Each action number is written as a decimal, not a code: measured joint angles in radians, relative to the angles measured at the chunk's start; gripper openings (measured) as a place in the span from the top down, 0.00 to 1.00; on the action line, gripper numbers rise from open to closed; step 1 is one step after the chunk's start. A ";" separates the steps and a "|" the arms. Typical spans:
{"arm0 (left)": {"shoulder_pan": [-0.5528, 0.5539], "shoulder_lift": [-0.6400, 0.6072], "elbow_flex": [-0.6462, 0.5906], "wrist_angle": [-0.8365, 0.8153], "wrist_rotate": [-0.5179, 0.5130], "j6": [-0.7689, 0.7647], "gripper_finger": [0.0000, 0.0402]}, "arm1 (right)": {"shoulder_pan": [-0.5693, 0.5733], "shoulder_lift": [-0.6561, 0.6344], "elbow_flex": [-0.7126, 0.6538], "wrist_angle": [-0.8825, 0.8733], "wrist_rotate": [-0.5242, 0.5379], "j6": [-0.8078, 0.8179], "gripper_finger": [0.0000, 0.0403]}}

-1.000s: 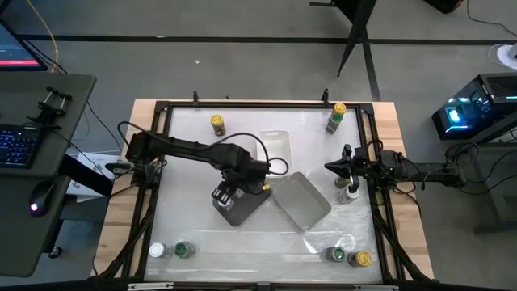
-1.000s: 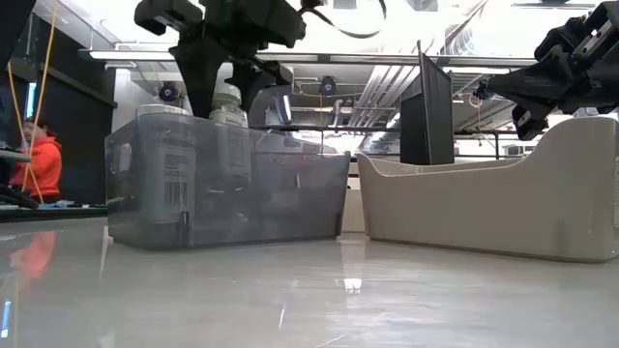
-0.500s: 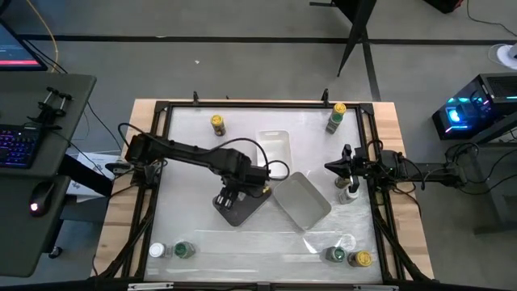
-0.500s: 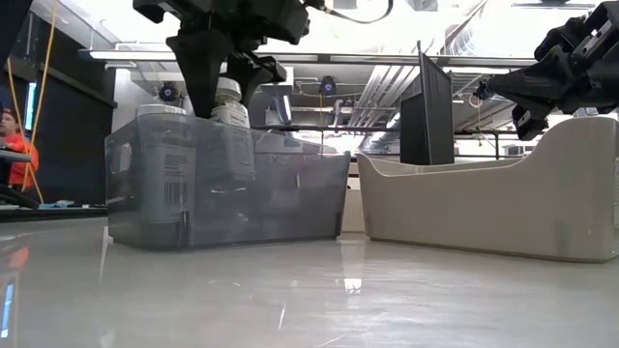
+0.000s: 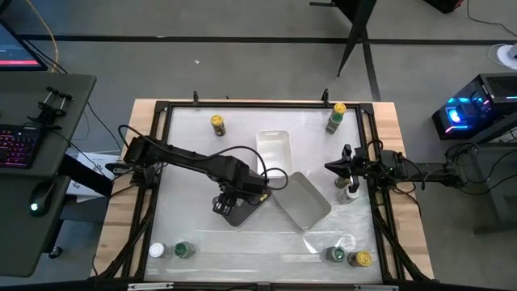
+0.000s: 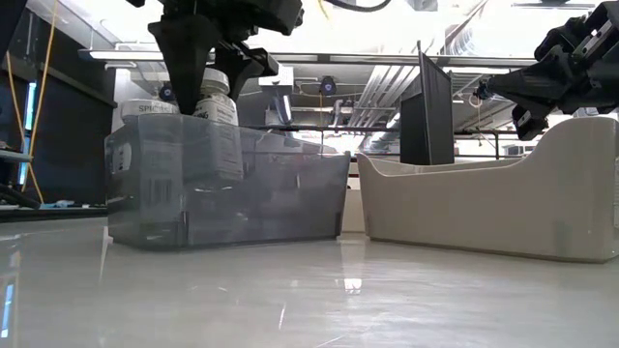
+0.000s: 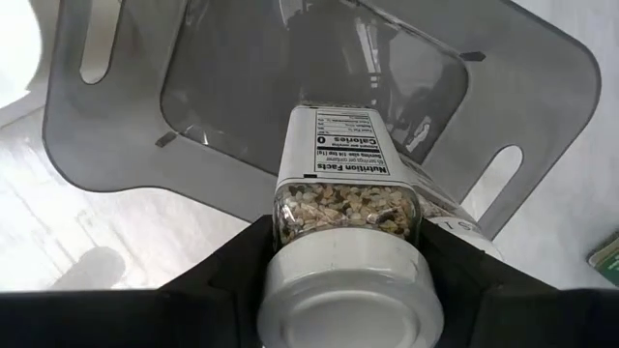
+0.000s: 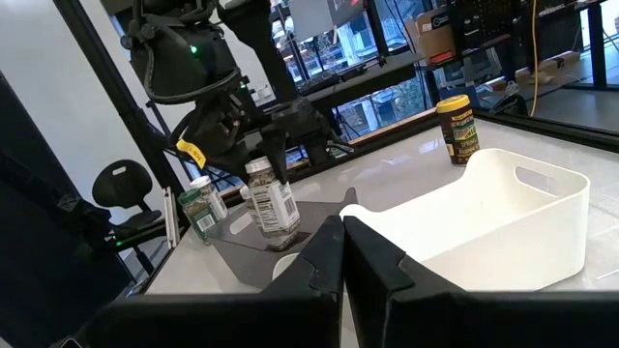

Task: Sort spices by type
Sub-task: Put the white seasoning bottle into the black bin

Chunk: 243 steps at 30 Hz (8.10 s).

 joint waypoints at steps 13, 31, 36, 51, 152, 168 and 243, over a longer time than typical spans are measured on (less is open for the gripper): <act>0.004 0.000 0.000 0.042 -0.013 0.266 0.55 | 0.000 0.000 0.000 0.000 0.000 0.000 1.00; 0.004 0.000 -0.133 0.094 -0.058 0.326 0.54 | 0.000 0.000 0.000 0.000 0.000 0.000 1.00; 0.004 0.000 -0.133 0.098 -0.061 0.318 0.53 | 0.000 0.000 0.000 0.000 0.000 0.000 1.00; 0.003 -0.001 -0.132 0.104 -0.046 0.286 0.35 | 0.000 0.000 0.000 0.000 0.000 0.000 1.00; 0.053 0.040 -0.060 0.154 -0.047 0.520 1.00 | 0.000 0.006 0.000 0.000 0.000 0.000 1.00; 0.301 -0.162 0.116 0.071 0.122 0.251 1.00 | 0.000 0.006 0.000 0.000 0.000 0.000 1.00; 0.534 -0.919 -0.707 1.245 0.106 -0.154 1.00 | 0.265 1.141 0.890 -1.417 -0.183 1.187 0.37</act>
